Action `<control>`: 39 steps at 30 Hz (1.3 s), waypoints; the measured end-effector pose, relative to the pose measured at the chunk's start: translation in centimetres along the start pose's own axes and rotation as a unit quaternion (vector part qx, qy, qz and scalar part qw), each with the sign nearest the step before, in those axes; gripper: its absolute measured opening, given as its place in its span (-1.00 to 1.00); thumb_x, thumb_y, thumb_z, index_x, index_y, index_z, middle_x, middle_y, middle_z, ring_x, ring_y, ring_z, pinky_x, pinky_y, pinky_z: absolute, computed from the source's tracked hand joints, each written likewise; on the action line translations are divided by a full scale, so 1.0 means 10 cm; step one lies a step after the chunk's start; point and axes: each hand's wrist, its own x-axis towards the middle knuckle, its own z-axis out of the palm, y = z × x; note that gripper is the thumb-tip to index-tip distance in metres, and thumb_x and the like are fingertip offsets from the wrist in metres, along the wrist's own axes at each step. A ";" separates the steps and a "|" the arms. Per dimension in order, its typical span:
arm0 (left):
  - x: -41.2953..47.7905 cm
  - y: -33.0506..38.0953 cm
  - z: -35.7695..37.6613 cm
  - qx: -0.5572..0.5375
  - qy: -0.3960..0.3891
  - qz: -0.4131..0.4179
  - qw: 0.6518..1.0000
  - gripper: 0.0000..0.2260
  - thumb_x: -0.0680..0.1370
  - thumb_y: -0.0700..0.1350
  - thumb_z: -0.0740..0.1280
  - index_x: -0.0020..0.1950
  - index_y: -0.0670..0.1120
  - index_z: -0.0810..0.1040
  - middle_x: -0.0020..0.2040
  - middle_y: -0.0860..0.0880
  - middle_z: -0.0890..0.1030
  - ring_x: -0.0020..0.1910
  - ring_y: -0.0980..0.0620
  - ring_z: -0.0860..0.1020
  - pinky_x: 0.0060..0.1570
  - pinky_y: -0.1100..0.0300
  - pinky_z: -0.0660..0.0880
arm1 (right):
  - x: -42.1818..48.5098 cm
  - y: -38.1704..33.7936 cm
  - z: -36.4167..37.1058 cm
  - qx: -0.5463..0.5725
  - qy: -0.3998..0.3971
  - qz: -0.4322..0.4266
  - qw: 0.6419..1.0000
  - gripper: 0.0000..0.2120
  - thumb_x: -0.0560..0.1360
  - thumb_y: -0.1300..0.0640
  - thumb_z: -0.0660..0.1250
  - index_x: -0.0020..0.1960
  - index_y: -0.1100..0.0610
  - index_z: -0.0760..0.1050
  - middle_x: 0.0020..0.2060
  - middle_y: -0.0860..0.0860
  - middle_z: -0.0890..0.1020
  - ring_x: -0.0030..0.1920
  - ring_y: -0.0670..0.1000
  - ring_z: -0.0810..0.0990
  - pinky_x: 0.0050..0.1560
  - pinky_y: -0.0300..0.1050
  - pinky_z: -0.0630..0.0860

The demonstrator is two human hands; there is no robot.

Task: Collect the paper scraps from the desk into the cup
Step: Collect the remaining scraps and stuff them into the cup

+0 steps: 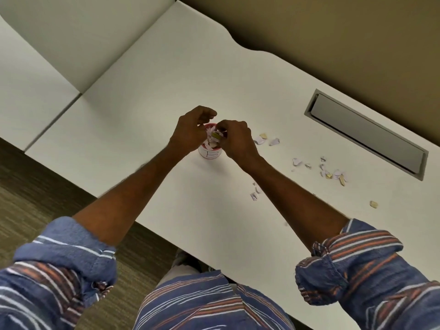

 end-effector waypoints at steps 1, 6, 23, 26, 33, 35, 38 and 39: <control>-0.01 -0.02 -0.02 -0.003 0.019 0.007 1.000 -0.58 0.40 -0.49 0.23 0.18 -0.20 0.57 0.14 -0.08 0.64 0.14 0.01 0.58 0.05 0.47 0.47 | 0.00 0.01 -0.01 0.010 -0.001 0.004 1.000 -0.78 0.47 0.20 0.44 0.12 0.17 0.63 0.01 0.11 0.71 0.05 0.13 0.64 0.07 0.04 0.61; -0.09 -0.14 -0.06 0.010 0.077 0.043 0.996 -0.64 0.46 -0.48 0.23 0.14 -0.19 0.61 0.08 -0.07 0.67 0.09 0.03 0.63 0.15 0.30 0.54 | -0.01 0.02 -0.01 0.053 0.023 0.004 0.998 -0.83 0.44 0.17 0.48 0.01 0.17 0.61 -0.07 0.07 0.70 -0.03 0.10 0.66 0.01 0.06 0.62; -0.27 -0.31 0.15 0.030 0.127 -0.024 0.991 -0.79 0.47 -0.16 0.49 0.09 -0.11 0.66 0.02 -0.02 0.66 -0.12 0.12 0.63 -0.09 0.35 0.59 | -0.01 0.06 0.02 -0.019 0.000 -0.048 0.999 -0.82 0.54 0.23 0.30 0.03 0.17 0.67 -0.07 0.11 0.72 -0.05 0.11 0.66 0.01 -0.03 0.61; -0.25 -0.19 0.21 0.044 0.111 -0.012 0.993 -0.81 0.51 -0.24 0.41 0.12 -0.16 0.65 0.04 -0.08 0.67 -0.03 0.00 0.65 0.06 0.07 0.61 | -0.03 0.03 0.09 -0.037 -0.023 -0.079 0.996 -0.86 0.52 0.21 0.35 -0.01 0.13 0.68 -0.16 0.09 0.71 -0.15 0.10 0.65 -0.15 -0.13 0.53; -0.20 0.02 0.33 0.129 0.011 -0.012 0.992 -0.77 0.55 -0.14 0.31 0.19 -0.08 0.61 0.04 -0.06 0.69 0.02 -0.04 0.65 0.07 0.09 0.57 | -0.01 0.09 0.06 0.011 0.015 -0.036 0.999 -0.87 0.43 0.32 0.28 -0.09 0.24 0.59 -0.17 0.12 0.67 -0.12 0.13 0.60 -0.09 0.03 0.53; -0.18 0.03 0.39 0.177 -0.020 -0.007 0.984 -0.81 0.55 -0.15 0.30 0.12 -0.12 0.61 0.01 -0.09 0.69 -0.01 -0.09 0.64 -0.02 0.14 0.55 | -0.02 0.13 0.03 0.026 0.029 -0.027 0.999 -0.89 0.42 0.34 0.28 -0.09 0.27 0.56 -0.16 0.14 0.65 -0.10 0.14 0.58 -0.05 0.10 0.52; -0.14 -0.02 0.47 0.223 -0.040 -0.020 0.974 -0.82 0.59 -0.18 0.25 0.11 -0.17 0.59 0.03 -0.13 0.66 -0.01 -0.08 0.62 -0.07 0.27 0.49 | -0.02 0.17 0.00 0.036 0.044 -0.016 0.998 -0.87 0.40 0.36 0.27 -0.08 0.27 0.56 -0.14 0.14 0.64 -0.09 0.12 0.58 -0.03 0.09 0.52; -0.12 -0.05 0.49 0.217 -0.040 -0.018 0.975 -0.81 0.60 -0.20 0.23 0.14 -0.18 0.59 0.06 -0.13 0.65 -0.05 -0.01 0.60 -0.13 0.42 0.46 | -0.03 0.18 -0.01 0.040 0.052 -0.014 0.998 -0.86 0.40 0.36 0.27 -0.09 0.26 0.56 -0.14 0.13 0.64 -0.09 0.10 0.58 -0.04 0.05 0.52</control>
